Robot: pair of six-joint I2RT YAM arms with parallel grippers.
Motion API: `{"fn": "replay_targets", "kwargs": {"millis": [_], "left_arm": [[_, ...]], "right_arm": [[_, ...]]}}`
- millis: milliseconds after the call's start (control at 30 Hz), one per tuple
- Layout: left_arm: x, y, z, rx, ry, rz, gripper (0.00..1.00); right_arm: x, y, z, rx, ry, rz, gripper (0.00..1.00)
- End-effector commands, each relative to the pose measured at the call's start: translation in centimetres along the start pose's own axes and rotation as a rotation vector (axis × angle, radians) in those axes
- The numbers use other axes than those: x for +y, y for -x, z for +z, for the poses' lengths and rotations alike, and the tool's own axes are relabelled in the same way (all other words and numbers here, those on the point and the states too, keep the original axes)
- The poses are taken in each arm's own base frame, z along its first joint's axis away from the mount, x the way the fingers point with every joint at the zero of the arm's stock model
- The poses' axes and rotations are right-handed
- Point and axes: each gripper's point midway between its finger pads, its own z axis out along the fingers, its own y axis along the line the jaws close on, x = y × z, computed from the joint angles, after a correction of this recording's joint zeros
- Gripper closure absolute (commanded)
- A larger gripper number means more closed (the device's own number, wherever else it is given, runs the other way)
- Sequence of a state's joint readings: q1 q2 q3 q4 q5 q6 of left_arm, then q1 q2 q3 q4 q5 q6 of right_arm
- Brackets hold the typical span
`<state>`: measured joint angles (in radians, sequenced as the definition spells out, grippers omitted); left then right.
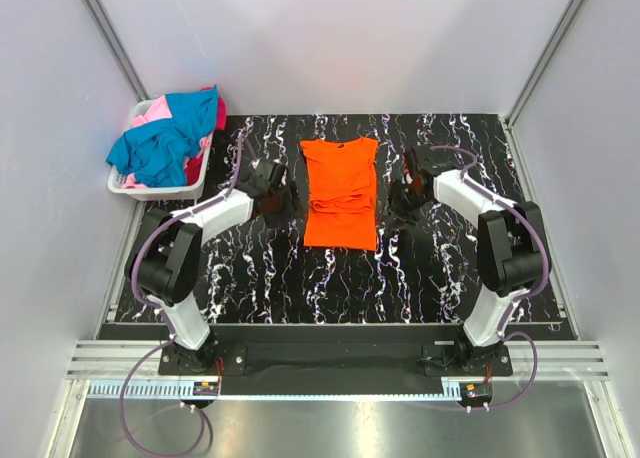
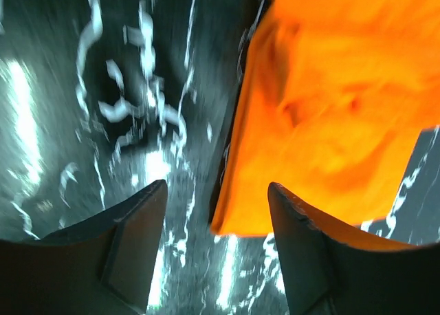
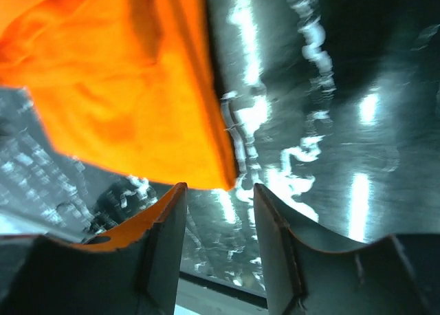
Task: Fold and stack the t-shirts
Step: Fold the tshirt
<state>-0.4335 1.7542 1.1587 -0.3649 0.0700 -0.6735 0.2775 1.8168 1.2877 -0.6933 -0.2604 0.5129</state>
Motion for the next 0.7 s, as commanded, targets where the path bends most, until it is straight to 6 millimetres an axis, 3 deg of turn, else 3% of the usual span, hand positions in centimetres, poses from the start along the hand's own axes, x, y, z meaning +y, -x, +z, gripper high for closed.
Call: {"fn": "replay_targets", "kwargs": {"millis": [0, 167, 400, 667], "left_arm": [[-1.8, -2.2, -0.9, 0.068, -0.149, -0.064, 0.35], [-2.8, -4.3, -0.3, 0.122, -0.256, -0.138, 0.35], [-3.8, -4.6, -0.2, 0.144, -0.324, -0.165, 0.35], [-3.5, -4.8, 0.4, 0.162, -0.300, -0.174, 0.40]], "right_arm": [[2.7, -1.2, -0.3, 0.001, 0.163, -0.003, 0.49], [3.1, -2.7, 0.4, 0.030, 0.212, 0.010, 0.48], [2.5, -3.7, 1.6, 0.057, 0.217, 0.015, 0.49], [1.6, -4.0, 3.3, 0.083, 0.193, 0.034, 0.50]]}}
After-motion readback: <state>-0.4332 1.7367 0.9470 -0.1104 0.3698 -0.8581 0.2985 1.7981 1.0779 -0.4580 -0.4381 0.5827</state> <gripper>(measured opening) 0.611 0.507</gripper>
